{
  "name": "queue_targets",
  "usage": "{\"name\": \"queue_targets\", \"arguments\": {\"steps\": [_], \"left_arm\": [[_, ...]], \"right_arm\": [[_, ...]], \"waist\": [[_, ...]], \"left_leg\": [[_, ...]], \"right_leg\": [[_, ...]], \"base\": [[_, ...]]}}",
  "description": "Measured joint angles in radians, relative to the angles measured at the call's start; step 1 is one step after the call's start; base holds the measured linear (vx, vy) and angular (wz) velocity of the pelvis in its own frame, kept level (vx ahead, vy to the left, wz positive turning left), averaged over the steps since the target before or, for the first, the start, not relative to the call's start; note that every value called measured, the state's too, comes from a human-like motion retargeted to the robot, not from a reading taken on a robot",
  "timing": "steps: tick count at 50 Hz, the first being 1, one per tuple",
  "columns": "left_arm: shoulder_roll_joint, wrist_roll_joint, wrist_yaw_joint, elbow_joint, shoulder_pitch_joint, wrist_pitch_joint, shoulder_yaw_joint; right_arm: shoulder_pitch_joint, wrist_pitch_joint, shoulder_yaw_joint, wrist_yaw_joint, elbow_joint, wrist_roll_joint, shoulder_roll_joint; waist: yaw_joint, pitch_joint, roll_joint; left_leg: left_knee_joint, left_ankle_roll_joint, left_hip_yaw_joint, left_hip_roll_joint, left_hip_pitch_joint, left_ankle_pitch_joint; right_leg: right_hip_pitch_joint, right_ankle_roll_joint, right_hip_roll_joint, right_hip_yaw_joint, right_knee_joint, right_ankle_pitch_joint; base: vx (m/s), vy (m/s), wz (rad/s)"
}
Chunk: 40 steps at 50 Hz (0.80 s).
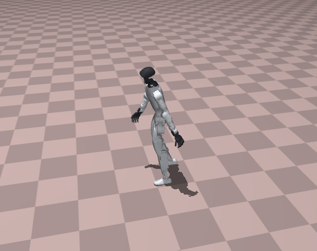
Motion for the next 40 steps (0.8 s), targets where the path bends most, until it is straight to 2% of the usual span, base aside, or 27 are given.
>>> {"name": "queue_targets", "arguments": {"steps": [3,6,10,12,15,18,20,22,25,28,31,34,37,40], "left_arm": [[-0.035,0.04,0.011,-0.011,-0.161,0.0,-0.061],[-0.096,0.03,0.014,-0.067,-0.324,-0.033,-0.12],[-0.171,-0.022,0.055,-0.262,-0.49,-0.112,-0.239],[-0.182,-0.062,0.101,-0.407,-0.543,-0.161,-0.315],[-0.172,-0.135,0.166,-0.612,-0.596,-0.232,-0.395],[-0.177,-0.258,0.191,-0.743,-0.602,-0.281,-0.407],[-0.193,-0.403,0.158,-0.786,-0.564,-0.269,-0.383],[-0.207,-0.446,0.13,-0.77,-0.497,-0.255,-0.352],[-0.207,-0.388,0.097,-0.687,-0.367,-0.195,-0.308],[-0.198,-0.174,0.077,-0.541,-0.231,-0.151,-0.281],[-0.186,0.026,0.044,-0.34,-0.129,-0.095,-0.242],[-0.167,0.113,0.012,-0.123,-0.07,-0.041,-0.173],[-0.133,0.074,0.033,0.019,-0.015,-0.012,-0.084],[-0.097,-0.023,0.043,0.054,0.05,-0.014,0.014]], "right_arm": [[0.021,0.013,-0.009,0.037,0.049,-0.023,-0.005],[0.019,0.033,-0.016,0.081,0.12,-0.062,-0.018],[-0.001,0.052,-0.034,0.123,0.2,-0.132,-0.042],[-0.01,0.058,-0.043,0.119,0.218,-0.157,-0.057],[-0.011,0.057,-0.054,0.1,0.222,-0.164,-0.079],[-0.018,0.054,-0.069,0.089,0.227,-0.156,-0.1],[-0.023,0.073,-0.076,0.096,0.239,-0.166,-0.118],[-0.031,0.083,-0.076,0.1,0.248,-0.177,-0.127],[-0.056,0.106,-0.084,0.088,0.257,-0.237,-0.133],[-0.069,0.088,-0.089,0.043,0.223,-0.254,-0.126],[-0.069,0.055,-0.065,0.005,0.157,-0.194,-0.111],[-0.069,0.018,-0.008,-0.005,0.088,-0.07,-0.099],[-0.059,0.0,0.03,0.006,0.036,0.036,-0.083],[-0.016,-0.002,0.015,0.017,0.012,0.068,-0.054]], "waist": [[-0.051,0.019,0.008],[-0.129,0.045,0.02],[-0.234,0.067,0.045],[-0.277,0.068,0.069],[-0.328,0.052,0.118],[-0.355,0.041,0.16],[-0.342,0.037,0.184],[-0.34,0.028,0.19],[-0.302,0.025,0.185],[-0.261,0.027,0.171],[-0.196,0.03,0.145],[-0.124,0.026,0.111],[-0.064,0.017,0.054],[-0.037,0.016,0.017]], "left_leg": [[0.008,0.012,-0.055,-0.019,0.01,-0.018],[0.005,0.01,-0.117,-0.053,0.034,-0.031],[-0.019,0.006,-0.18,-0.093,0.085,-0.047],[-0.04,-0.005,-0.2,-0.096,0.114,-0.055],[-0.062,-0.012,-0.221,-0.086,0.142,-0.068],[-0.05,-0.001,-0.223,-0.085,0.162,-0.078],[-0.017,-0.004,-0.186,-0.082,0.174,-0.091],[0.008,-0.008,-0.171,-0.098,0.167,-0.089],[0.003,-0.022,-0.134,-0.121,0.142,-0.104],[-0.043,-0.022,-0.097,-0.127,0.081,-0.08],[-0.083,-0.015,-0.056,-0.112,0.005,0.028],[-0.074,-0.016,-0.017,-0.077,-0.051,0.123],[0.004,-0.012,-0.001,-0.063,-0.06,0.065],[0.05,-0.009,0.002,-0.052,-0.012,-0.021]], "right_leg": [[-0.03,-0.003,-0.008,-0.048,-0.146,0.05],[-0.033,0.033,-0.02,-0.039,-0.376,0.189],[-0.061,0.101,-0.05,0.017,-0.562,0.388],[-0.066,0.131,-0.061,-0.002,-0.596,0.421],[-0.055,0.127,-0.06,-0.039,-0.576,0.365],[-0.026,0.122,-0.064,-0.065,-0.548,0.293],[-0.088,0.096,-0.061,-0.045,-0.355,0.17],[-0.03,0.121,-0.065,-0.045,-0.417,0.179],[-0.032,0.137,-0.067,-0.001,-0.335,0.12],[0.042,0.153,-0.065,0.018,-0.403,0.132],[0.078,0.131,-0.059,0.049,-0.407,0.124],[0.108,0.067,-0.048,0.067,-0.407,0.098],[0.119,0.054,-0.055,0.096,-0.388,0.079],[0.157,0.024,-0.05,0.091,-0.353,0.033]], "base": [[0.31,0.08,0.96],[0.33,0.05,1.15],[0.38,0.01,0.88],[0.44,-0.03,0.57],[0.47,-0.06,0.37],[0.49,-0.09,0.17],[0.51,-0.1,-0.3],[0.5,-0.09,-0.29],[0.49,-0.05,-0.61],[0.48,-0.01,-0.54],[0.47,0.02,-0.63],[0.47,0.06,-0.68],[0.49,0.12,-0.59],[0.49,0.15,-0.15]]}}
